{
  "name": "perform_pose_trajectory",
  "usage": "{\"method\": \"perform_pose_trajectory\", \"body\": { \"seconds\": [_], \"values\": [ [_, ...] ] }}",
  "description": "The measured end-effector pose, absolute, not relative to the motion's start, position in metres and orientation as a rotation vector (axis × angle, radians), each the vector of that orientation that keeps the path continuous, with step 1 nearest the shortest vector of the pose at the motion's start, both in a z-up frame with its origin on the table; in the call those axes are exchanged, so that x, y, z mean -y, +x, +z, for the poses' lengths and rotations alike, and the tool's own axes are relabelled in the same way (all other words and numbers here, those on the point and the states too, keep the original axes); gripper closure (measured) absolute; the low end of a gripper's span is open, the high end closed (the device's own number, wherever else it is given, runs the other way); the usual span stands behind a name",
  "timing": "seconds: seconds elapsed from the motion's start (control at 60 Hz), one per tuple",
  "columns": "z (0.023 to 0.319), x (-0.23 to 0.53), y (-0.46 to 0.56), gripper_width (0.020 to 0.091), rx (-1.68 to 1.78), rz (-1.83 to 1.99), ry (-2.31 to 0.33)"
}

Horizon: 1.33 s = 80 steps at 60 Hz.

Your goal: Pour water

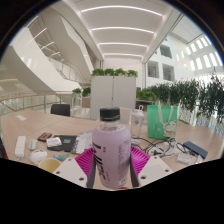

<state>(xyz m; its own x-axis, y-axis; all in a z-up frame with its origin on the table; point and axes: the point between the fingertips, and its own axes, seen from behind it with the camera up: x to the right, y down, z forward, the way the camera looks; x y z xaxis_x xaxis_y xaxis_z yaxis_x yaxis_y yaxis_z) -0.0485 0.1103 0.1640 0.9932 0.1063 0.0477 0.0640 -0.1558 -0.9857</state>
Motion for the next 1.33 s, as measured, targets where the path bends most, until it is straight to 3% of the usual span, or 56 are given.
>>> {"method": "perform_pose_trajectory", "body": {
  "seconds": [0.033,0.1,0.15,0.167,0.3,0.533,0.683,0.75,0.85,0.967,1.333],
  "values": [
    [0.157,-0.108,-0.029,0.0591,0.09,0.046,-1.734],
    [0.114,-0.109,-0.01,0.0593,0.057,0.015,-1.763],
    [0.108,-0.112,0.001,0.059,0.032,0.016,-1.78],
    [0.085,-0.114,0.003,0.0592,0.017,0.035,-1.781],
    [0.051,-0.109,0.003,0.058,0.02,0.066,-1.842],
    [0.054,-0.112,0.001,0.0579,0.059,0.07,-1.819],
    [0.052,-0.105,0.004,0.0531,0.04,0.07,-1.863],
    [0.046,-0.095,0.009,0.0478,0.033,0.048,-1.911],
    [0.036,-0.075,0.009,0.0271,0.0,0.068,-2.006],
    [0.054,-0.036,0.002,0.0266,-0.058,0.08,-2.039],
    [0.181,0.144,-0.071,0.0272,-0.099,-0.078,-2.005]
  ]
}}
